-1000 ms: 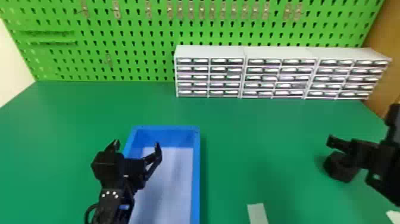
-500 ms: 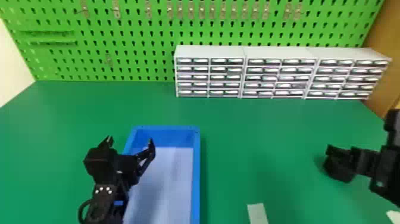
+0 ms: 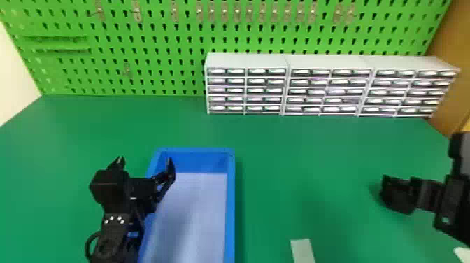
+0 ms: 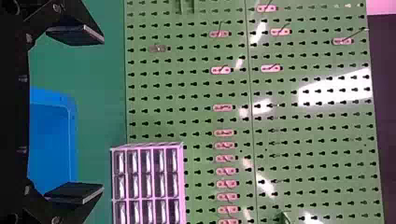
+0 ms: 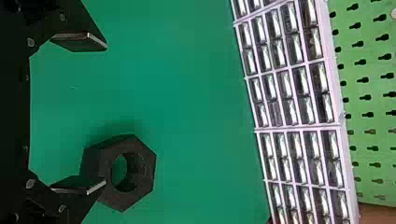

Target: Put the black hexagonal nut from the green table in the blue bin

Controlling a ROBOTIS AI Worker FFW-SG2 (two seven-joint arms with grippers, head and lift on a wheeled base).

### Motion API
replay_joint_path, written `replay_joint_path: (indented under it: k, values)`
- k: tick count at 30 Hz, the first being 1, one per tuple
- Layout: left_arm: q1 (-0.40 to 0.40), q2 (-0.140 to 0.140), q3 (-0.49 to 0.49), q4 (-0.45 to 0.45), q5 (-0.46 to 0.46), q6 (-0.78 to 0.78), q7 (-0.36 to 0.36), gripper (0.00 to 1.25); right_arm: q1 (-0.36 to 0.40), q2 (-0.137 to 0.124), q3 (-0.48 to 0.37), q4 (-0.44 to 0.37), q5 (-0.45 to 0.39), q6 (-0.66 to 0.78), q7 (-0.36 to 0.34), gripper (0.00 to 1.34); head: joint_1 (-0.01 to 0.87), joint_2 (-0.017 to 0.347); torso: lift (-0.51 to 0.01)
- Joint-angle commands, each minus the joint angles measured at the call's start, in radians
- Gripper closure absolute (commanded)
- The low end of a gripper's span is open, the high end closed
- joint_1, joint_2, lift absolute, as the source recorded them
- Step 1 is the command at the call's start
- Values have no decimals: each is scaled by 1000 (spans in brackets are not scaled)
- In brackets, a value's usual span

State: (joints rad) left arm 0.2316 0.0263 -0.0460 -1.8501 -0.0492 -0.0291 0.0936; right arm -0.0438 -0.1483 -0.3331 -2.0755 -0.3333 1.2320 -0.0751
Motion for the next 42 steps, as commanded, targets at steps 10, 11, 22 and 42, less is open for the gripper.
replay_joint_path:
  k: [10, 11, 22, 42]
  values:
    - [0, 0, 12, -3, -6, 0, 1, 165, 4, -2, 8, 0, 0, 12, 0, 272, 657, 57, -95]
    - [0, 0, 12, -3, -8, 0, 1, 165, 4, -2, 8, 0, 0, 12, 0, 272, 657, 57, -95]
    - [-2, 0, 12, -5, -8, 0, 3, 163, 7, -2, 3, 5, 16, 21, 0, 271, 657, 57, -95]
    - [-3, 0, 6, -3, -9, 0, 5, 165, -5, -7, -10, 9, 31, 76, 0, 272, 657, 57, -95]
